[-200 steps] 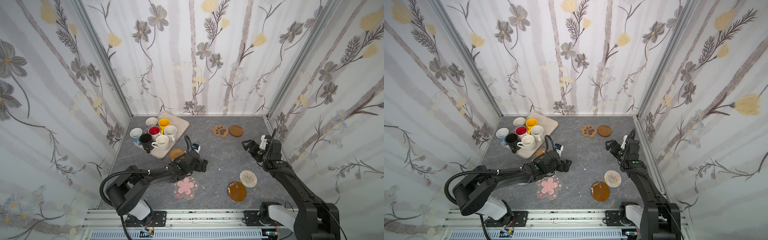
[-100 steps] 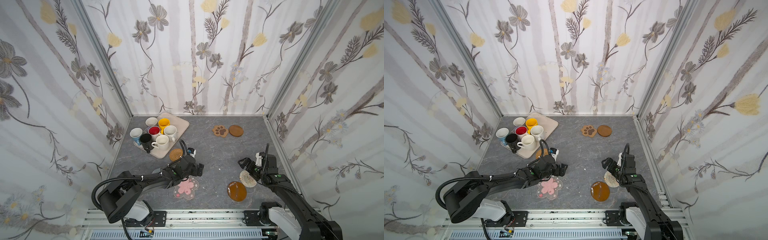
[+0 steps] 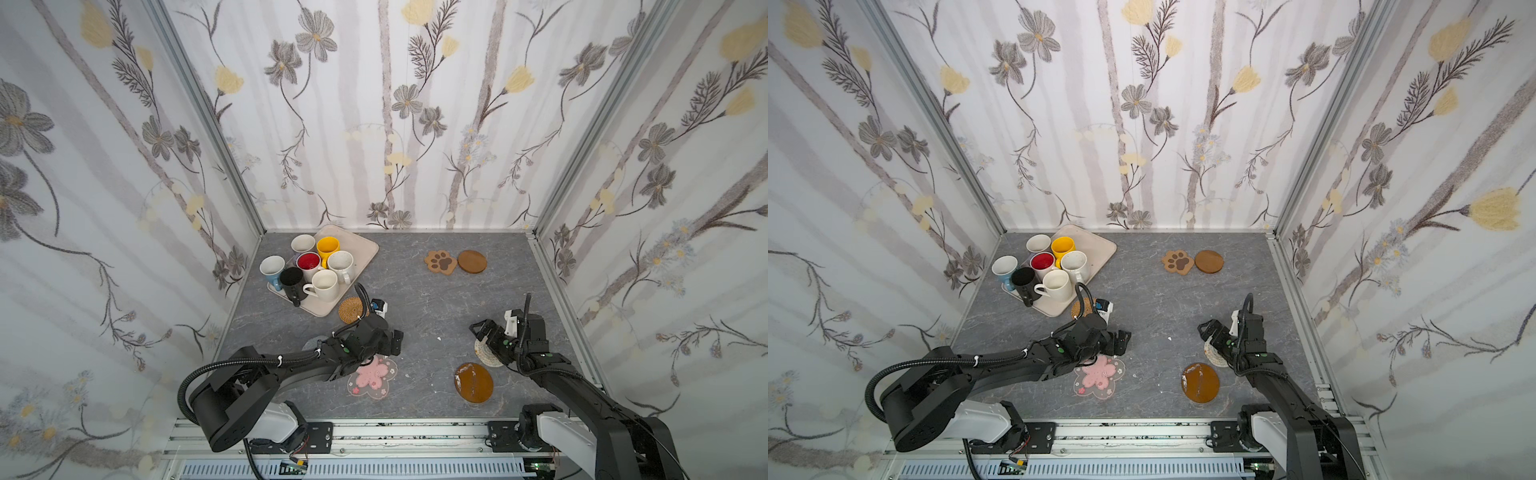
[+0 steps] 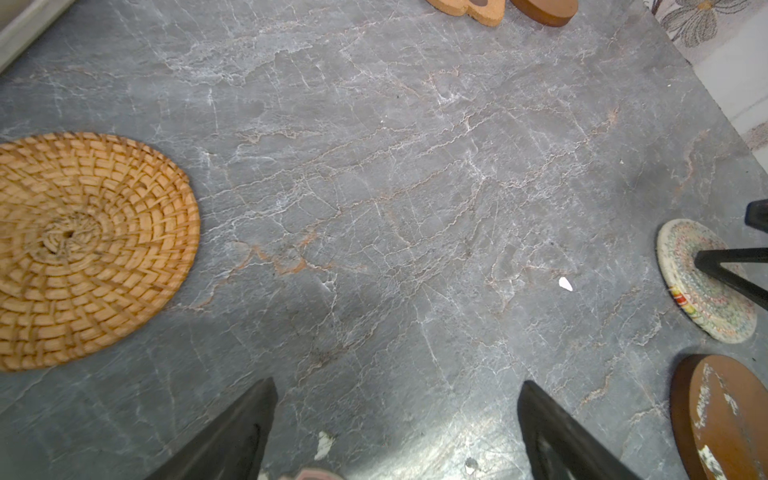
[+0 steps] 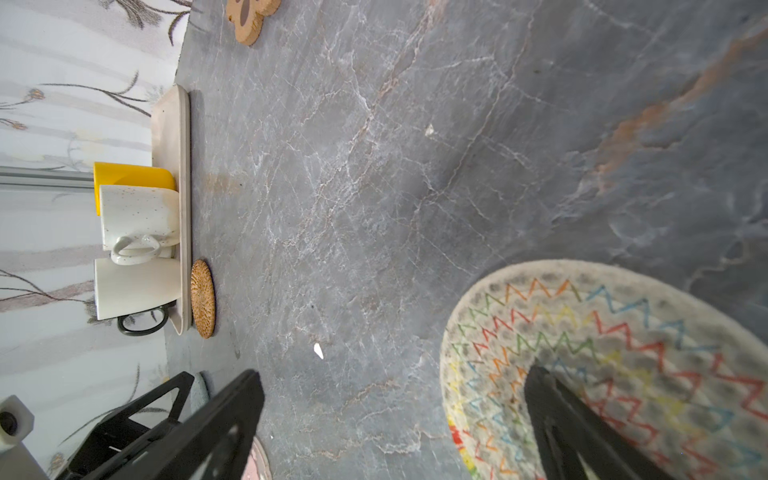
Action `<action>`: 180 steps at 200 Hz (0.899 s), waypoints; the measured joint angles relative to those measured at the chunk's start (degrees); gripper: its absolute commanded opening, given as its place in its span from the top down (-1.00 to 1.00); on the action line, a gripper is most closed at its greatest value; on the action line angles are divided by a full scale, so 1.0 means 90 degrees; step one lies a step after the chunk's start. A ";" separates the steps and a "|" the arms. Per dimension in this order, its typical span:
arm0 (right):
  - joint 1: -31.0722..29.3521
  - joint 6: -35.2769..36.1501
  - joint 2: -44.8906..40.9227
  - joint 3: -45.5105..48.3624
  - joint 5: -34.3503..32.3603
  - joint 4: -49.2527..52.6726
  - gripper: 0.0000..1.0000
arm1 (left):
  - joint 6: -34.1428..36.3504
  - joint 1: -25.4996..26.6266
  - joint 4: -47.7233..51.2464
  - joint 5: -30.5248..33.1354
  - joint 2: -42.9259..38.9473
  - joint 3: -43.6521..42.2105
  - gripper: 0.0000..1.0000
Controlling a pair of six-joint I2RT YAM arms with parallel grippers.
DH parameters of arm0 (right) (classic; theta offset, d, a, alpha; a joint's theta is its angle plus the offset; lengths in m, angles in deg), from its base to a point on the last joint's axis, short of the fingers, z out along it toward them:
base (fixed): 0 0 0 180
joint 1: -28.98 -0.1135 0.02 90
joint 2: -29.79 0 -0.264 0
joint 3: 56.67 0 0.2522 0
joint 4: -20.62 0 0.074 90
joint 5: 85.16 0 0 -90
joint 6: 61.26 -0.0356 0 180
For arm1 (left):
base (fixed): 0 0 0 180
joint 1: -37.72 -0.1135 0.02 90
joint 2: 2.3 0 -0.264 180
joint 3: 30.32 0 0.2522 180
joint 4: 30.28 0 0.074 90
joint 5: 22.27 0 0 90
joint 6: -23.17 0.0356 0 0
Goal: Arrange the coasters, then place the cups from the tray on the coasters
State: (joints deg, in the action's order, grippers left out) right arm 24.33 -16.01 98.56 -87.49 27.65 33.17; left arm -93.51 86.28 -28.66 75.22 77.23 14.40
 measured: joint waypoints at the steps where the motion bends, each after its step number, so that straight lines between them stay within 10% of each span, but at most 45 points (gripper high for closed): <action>1: 0.0000 0.0000 0.0019 -0.0007 0.0002 -0.0017 -0.99 | -0.0002 0.0000 0.0000 0.0000 -0.0002 -0.0005 -0.86; 180: 0.0282 -0.0260 0.2494 -0.1117 0.0444 -0.1800 -0.99 | -0.0199 0.0029 -0.0211 0.0063 -0.0670 -0.0869 -0.84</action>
State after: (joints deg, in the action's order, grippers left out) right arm 26.87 -18.35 121.01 -97.54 31.65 16.98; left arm -95.30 86.54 -30.56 75.78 71.19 6.58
